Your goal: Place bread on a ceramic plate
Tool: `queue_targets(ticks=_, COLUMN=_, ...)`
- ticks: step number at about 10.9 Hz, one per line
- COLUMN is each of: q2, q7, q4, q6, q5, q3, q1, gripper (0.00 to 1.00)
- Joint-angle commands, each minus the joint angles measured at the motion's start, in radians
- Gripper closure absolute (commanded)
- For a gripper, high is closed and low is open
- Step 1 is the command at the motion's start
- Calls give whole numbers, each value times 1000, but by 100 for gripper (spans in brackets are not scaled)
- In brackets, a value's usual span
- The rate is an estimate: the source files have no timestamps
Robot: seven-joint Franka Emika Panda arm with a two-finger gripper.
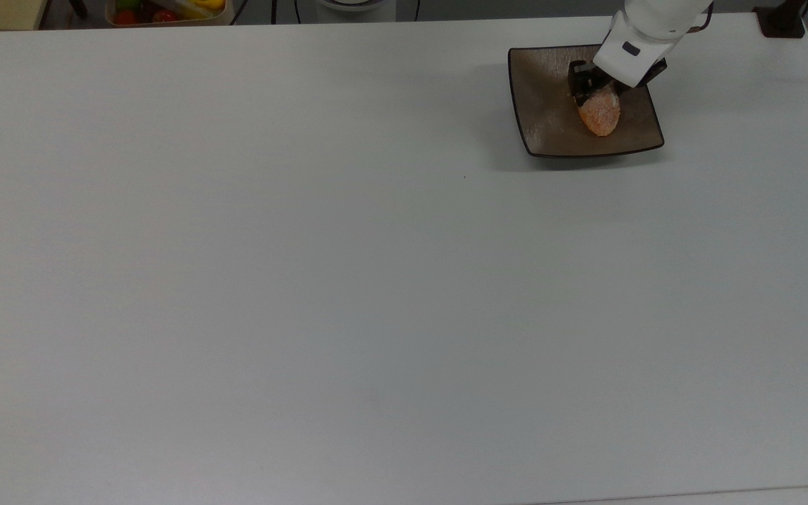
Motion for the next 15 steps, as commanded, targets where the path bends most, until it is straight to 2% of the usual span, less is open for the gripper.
queue_targets(ticks=1, q2=-12, q7=34, q4=-16, q6=26, q5=-19, q3=13, q1=-4, gripper=0)
queue_targets(ticks=4, q2=-67, q7=34, q4=-8, q6=12, q5=-19, q3=40, q1=-44, gripper=0)
queue_targets(ticks=6, q2=-145, q7=34, q4=-4, q6=-20, q5=-14, q3=42, q1=-86, gripper=0)
queue_targets(ticks=10, q2=-330, q7=34, q4=59, q6=-244, q5=-2, q3=39, q1=-225, gripper=0)
queue_targets(ticks=12, q2=-407, q7=36, q4=61, q6=-330, q5=-1, q3=-12, q1=-273, gripper=0)
queue_targets(ticks=15, q2=-477, q7=23, q4=67, q6=-352, q5=-2, q3=-191, q1=-276, gripper=0)
